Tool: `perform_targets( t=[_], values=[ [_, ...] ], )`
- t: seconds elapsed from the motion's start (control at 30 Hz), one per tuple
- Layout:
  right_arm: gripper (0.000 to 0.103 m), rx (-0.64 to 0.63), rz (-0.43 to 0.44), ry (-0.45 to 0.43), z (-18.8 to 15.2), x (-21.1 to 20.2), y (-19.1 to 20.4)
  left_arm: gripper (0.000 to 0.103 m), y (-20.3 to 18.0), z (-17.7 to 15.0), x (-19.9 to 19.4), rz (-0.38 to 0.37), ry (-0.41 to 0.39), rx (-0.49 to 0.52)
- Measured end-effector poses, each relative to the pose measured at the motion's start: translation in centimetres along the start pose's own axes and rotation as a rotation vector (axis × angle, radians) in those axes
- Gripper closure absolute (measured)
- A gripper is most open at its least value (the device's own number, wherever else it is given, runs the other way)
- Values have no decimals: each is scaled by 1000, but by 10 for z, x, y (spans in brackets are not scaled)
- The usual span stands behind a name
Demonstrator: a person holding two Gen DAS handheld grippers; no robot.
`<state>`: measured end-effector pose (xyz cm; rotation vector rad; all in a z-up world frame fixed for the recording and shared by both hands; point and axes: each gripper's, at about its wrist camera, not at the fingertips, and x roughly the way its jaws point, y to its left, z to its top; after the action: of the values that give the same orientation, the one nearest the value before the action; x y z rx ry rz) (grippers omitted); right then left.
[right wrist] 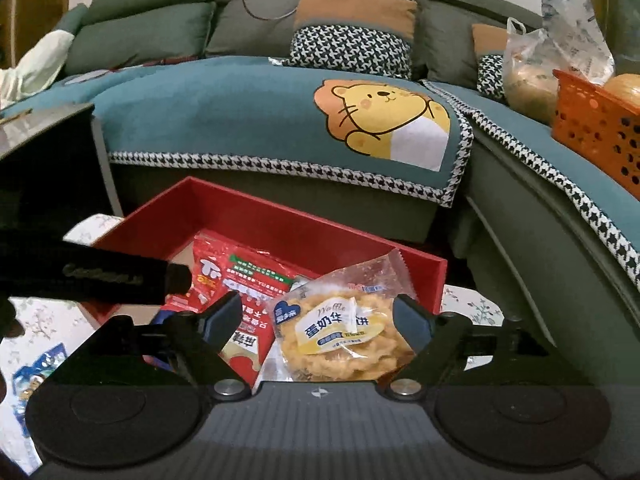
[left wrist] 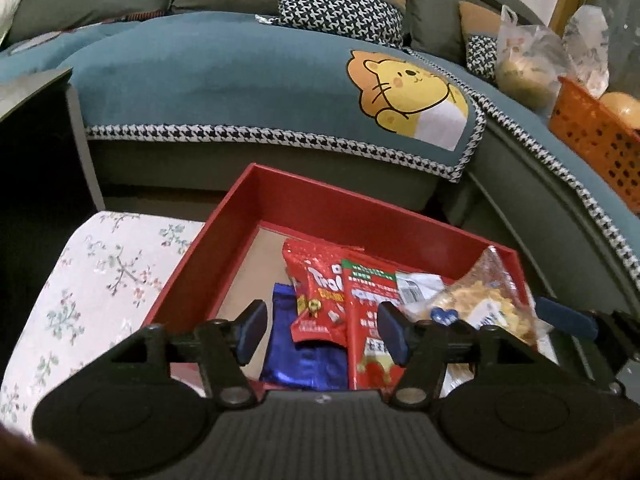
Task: Organize snacks
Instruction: 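Lower both packets into the red box and open both tools, then move back to the table and grasp the white bun pouch with the right tool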
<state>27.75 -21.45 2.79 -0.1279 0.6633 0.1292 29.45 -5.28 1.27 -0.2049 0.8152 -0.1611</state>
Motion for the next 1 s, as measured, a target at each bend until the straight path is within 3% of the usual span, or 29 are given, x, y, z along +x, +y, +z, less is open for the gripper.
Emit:
perform_targets(
  t=[0.43,1.0],
  values=[
    [15,-75,-16,-37,8,-43,15,27,10,-11,-52,-31,-38,-5],
    [15,-70,11,1,-7,-70,22,23,12,-33,-78,-55,-9,23]
  ],
)
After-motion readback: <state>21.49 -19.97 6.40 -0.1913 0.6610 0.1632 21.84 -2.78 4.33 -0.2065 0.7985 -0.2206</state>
